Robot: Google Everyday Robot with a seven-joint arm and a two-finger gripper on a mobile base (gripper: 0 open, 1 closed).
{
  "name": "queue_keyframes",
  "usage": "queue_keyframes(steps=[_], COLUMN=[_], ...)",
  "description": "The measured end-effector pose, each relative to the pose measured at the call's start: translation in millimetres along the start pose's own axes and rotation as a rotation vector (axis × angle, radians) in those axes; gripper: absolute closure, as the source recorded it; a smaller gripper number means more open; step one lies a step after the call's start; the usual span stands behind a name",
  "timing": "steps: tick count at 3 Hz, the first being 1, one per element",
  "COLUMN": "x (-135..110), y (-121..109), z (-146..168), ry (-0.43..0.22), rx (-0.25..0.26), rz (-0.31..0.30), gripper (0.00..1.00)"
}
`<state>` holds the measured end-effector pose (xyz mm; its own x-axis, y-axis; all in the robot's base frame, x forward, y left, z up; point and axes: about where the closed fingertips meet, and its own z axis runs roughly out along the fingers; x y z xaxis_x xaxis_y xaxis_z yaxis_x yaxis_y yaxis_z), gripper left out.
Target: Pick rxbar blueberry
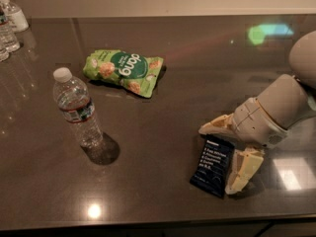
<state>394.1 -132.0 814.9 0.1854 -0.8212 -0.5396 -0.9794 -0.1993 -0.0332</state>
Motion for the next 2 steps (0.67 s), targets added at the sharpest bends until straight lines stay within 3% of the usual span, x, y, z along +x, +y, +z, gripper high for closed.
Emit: queue_keyframes(steps=[2], x=[-7.0], y=[-0.4], z=[-10.9], ry=[0.000], rx=[0.000], rz=[0.000], gripper=[0.87])
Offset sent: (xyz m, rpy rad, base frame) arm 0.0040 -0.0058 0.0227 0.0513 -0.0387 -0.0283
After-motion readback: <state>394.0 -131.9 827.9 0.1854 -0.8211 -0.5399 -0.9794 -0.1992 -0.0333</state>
